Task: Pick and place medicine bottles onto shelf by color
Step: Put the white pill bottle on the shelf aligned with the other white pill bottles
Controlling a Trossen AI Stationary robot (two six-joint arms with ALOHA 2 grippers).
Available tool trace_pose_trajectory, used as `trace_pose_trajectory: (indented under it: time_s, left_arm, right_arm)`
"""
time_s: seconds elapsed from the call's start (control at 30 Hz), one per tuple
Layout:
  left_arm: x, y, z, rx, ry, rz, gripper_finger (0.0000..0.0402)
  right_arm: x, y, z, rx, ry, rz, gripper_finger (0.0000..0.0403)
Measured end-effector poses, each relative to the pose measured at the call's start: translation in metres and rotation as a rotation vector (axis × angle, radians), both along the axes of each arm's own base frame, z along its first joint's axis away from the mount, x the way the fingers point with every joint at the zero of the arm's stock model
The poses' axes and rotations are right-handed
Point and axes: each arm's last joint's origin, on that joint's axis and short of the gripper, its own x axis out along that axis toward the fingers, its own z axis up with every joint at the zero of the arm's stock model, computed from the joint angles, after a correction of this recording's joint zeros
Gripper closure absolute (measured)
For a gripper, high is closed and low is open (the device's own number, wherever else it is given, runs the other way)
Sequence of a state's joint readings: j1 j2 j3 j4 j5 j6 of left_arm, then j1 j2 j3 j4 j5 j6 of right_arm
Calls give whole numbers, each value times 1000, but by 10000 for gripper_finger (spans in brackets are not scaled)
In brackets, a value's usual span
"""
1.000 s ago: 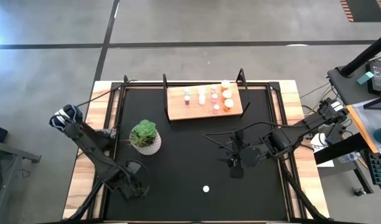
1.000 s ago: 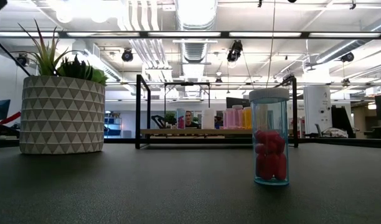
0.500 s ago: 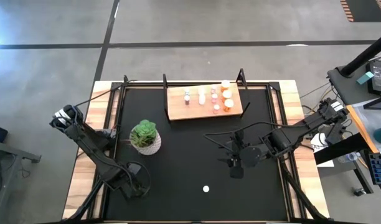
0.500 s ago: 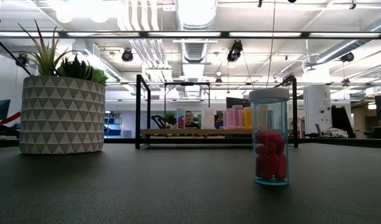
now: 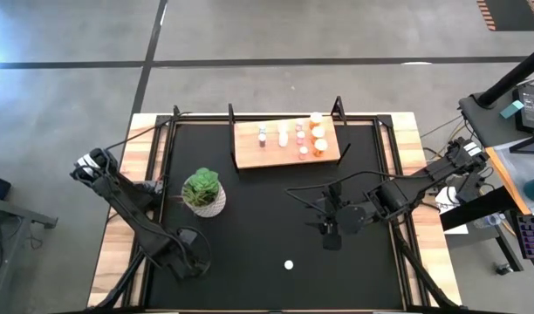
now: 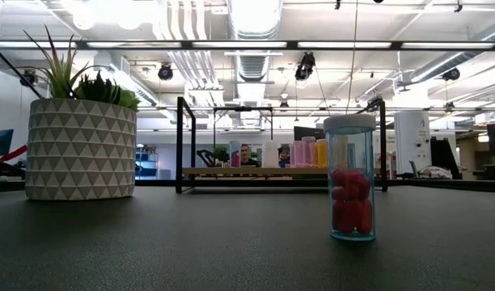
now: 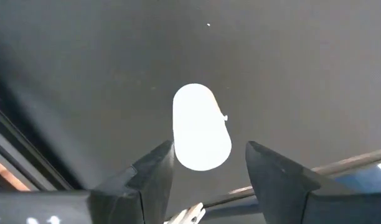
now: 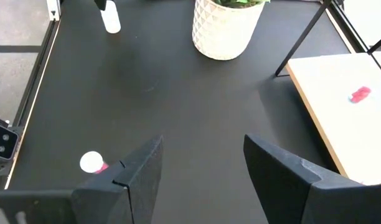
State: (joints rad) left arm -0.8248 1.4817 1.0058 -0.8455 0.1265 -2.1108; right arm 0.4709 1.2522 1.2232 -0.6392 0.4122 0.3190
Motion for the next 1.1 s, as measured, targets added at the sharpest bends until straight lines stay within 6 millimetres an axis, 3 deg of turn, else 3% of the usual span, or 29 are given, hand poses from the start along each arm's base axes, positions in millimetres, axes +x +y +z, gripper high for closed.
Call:
trace_pose_trajectory:
  time_s: [0.4,0.67,0.8,1.1]
  left_arm:
    - [9,-10,-16,3,6,6,223]
    - [10,-11,-15,-10,-5,7,278]
    - [12,-10,-15,-12,-3,15,283]
    - [43,7,4,-48,-88,-2,267]
  right_arm:
    - [0,-1,0,-24,2,17,188]
    - [1,-1,0,-27,2,17,188]
    - [1,-1,0,-25,2,15,188]
    - [-2,-2,3,-7,-8,5,188]
